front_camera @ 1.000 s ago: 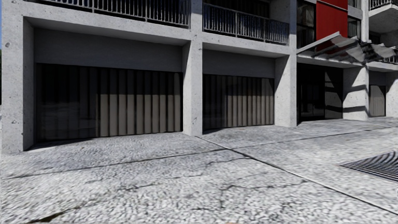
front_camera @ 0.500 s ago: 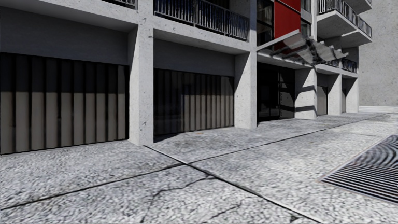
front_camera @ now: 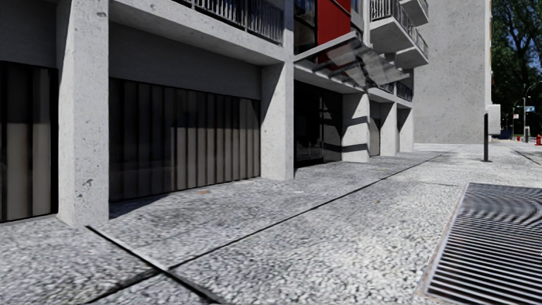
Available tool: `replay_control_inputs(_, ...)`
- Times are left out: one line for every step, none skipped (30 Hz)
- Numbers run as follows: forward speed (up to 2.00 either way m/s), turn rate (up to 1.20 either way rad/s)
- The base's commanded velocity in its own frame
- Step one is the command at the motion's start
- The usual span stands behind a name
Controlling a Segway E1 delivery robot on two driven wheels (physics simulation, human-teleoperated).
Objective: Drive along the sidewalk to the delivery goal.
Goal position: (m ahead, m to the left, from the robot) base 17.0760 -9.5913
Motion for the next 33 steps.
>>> replay_control_inputs(1.55, -0.55)
replay_control_inputs(1.55, -0.55)
replay_control_inputs(1.55, -0.55)
replay_control_inputs(1.55, -0.55)
replay_control_inputs(1.55, -0.55)
replay_control_inputs(1.55, -0.55)
replay_control_inputs(1.55, -0.55)
replay_control_inputs(1.55, -0.55)
replay_control_inputs(1.55, -0.55)
replay_control_inputs(1.55, -0.55)
replay_control_inputs(1.55, -0.55)
replay_control_inputs(1.55, -0.55)
replay_control_inputs(1.55, -0.55)
replay_control_inputs(1.55, -0.55)
replay_control_inputs(1.55, -0.55)
replay_control_inputs(1.55, -0.55)
replay_control_inputs(1.55, -0.55)
replay_control_inputs(1.55, -0.55)
replay_control_inputs(1.55, -0.55)
replay_control_inputs(1.55, -0.55)
replay_control_inputs(1.55, -0.55)
replay_control_inputs(1.55, -0.55)
replay_control_inputs(1.55, -0.54)
replay_control_inputs(1.55, -0.43)
replay_control_inputs(1.55, -0.4)
replay_control_inputs(1.55, -0.32)
replay_control_inputs(1.56, 0.0)
replay_control_inputs(1.56, 0.0)
replay_control_inputs(1.56, 0.0)
replay_control_inputs(1.56, 0.0)
replay_control_inputs(1.56, 0.0)
replay_control_inputs(1.56, 0.0)
replay_control_inputs(1.56, 0.0)
